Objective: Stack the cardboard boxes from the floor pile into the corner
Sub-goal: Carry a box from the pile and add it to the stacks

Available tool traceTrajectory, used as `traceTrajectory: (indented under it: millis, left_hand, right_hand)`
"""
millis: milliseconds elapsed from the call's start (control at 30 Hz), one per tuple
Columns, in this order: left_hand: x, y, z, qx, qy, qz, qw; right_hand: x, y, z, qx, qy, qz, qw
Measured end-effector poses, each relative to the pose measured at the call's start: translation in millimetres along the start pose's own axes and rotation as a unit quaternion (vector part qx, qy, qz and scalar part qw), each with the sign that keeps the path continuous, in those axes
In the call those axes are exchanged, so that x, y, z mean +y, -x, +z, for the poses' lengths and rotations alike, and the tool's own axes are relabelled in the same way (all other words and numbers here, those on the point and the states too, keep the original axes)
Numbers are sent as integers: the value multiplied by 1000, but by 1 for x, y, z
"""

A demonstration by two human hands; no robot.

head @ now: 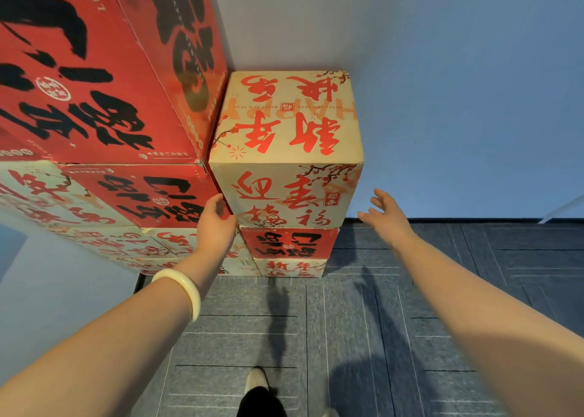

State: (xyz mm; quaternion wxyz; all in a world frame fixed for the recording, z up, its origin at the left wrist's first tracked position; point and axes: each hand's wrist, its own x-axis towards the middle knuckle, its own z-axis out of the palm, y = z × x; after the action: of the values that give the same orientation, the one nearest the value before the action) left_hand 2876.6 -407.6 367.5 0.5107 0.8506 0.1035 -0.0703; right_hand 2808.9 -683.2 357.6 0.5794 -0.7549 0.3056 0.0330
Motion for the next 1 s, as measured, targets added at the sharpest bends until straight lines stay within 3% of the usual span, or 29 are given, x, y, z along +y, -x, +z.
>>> traceTrajectory:
  millis: [267, 500, 767, 1000]
  left_hand:
    - [54, 55, -14, -76, -7, 19, 997]
    - [97, 118, -16, -223, 21, 19, 974]
    - [70, 211, 3, -414, -8, -40, 909]
    - [85, 315, 42, -546, -64, -26, 835]
  right_hand:
    - [-35, 62, -24, -23, 9, -13, 1000]
    - [-56, 165, -42, 8, -62, 11, 998]
    - [5, 298, -33, 144, -206, 167, 953]
    - [64, 432, -67, 287, -288, 195, 892]
